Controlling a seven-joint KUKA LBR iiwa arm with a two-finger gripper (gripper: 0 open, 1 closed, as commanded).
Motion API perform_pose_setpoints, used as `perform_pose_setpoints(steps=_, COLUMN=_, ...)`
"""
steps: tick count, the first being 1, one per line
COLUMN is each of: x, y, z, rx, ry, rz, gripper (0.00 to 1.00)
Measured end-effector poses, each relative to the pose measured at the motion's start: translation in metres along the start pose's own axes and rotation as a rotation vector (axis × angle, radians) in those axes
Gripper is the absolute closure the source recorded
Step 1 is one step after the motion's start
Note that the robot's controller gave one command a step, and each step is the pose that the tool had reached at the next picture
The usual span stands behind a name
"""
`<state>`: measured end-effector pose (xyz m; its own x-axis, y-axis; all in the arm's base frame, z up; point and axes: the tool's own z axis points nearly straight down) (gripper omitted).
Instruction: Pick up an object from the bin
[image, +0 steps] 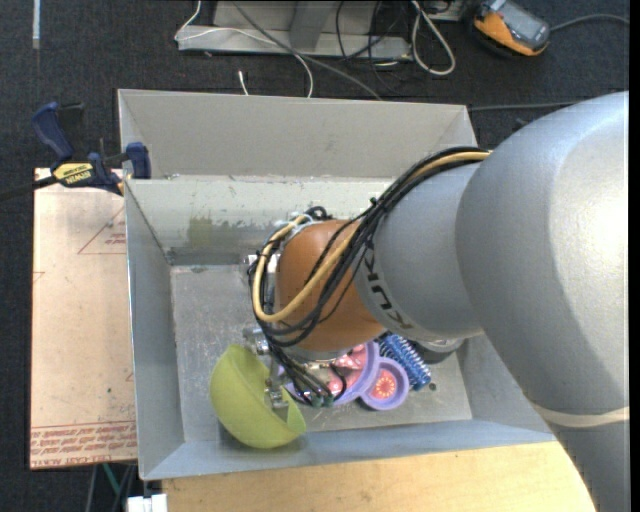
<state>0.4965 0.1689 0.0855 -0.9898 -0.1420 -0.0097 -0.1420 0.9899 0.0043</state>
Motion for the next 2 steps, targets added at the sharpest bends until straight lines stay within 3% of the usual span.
perform_pose_setpoints(steps=1, x=-0.0196, y=-0.0081, z=-0.0111, rx=0.0, ry=-0.02, rz=0.077, gripper=1.0)
perform_pose_setpoints(steps=2, x=-0.0196, y=-0.0082, z=-0.0111, rx=0.0, ry=-0.02, rz=0.077, gripper=1.0)
